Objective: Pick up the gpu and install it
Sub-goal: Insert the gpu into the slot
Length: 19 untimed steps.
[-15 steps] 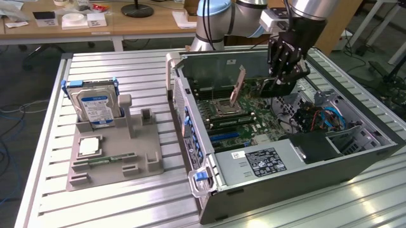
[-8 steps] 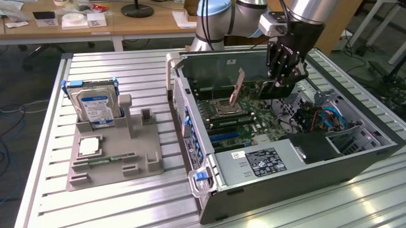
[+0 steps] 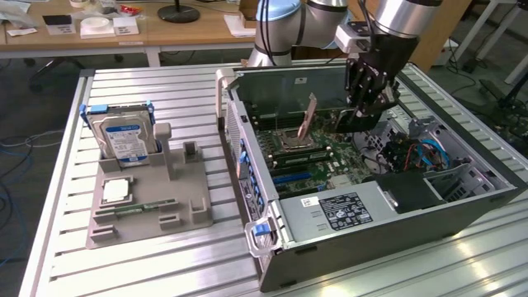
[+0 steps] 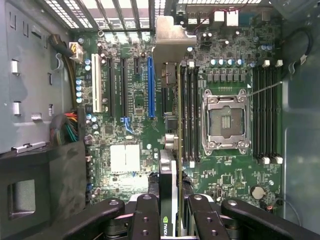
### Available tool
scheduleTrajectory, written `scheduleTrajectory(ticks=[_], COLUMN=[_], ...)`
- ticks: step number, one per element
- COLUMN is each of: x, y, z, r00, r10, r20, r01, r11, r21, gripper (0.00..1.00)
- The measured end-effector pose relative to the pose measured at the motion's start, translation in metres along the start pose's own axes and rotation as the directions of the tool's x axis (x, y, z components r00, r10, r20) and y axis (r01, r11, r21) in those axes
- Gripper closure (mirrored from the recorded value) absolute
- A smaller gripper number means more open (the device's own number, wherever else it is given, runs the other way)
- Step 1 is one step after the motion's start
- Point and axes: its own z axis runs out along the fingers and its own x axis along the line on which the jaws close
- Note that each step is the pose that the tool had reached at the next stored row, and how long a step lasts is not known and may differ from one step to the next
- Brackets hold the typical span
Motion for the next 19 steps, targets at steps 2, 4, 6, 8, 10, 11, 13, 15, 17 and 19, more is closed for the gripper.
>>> scheduleTrajectory(ticks=[2,4,6,8,10,11,13,15,17,19], x=[0.0000,0.0000,0.0000,0.0000,0.0000,0.0000,0.0000,0.0001,0.0001,0.0001], y=[0.0000,-0.0001,-0.0001,-0.0001,-0.0001,-0.0001,-0.0002,-0.0002,-0.0002,-0.0002], z=[0.0011,0.0013,0.0014,0.0016,0.0029,0.0034,0.0041,0.0045,0.0048,0.0053], r00=[1.0000,1.0000,1.0000,1.0000,1.0000,1.0000,1.0000,1.0000,1.0000,1.0000], r10=[0.000,0.000,0.000,0.000,0.000,0.000,0.000,0.000,0.000,0.000], r20=[-0.0003,0.0000,-0.0001,0.0001,0.0003,0.0000,-0.0002,-0.0001,-0.0001,-0.0001], r01=[0.000,0.000,0.000,0.000,0.000,0.000,0.000,0.000,0.000,0.000], r11=[1.0000,1.0000,1.0000,1.0000,1.0000,1.0000,1.0000,1.0000,1.0000,1.0000], r21=[0.0000,0.0000,0.0000,0.0000,0.0001,0.0000,0.0000,0.0000,0.0000,0.0000], gripper=[0.73,0.73,0.73,0.73,0.73,0.73,0.73,0.73,0.73,0.73])
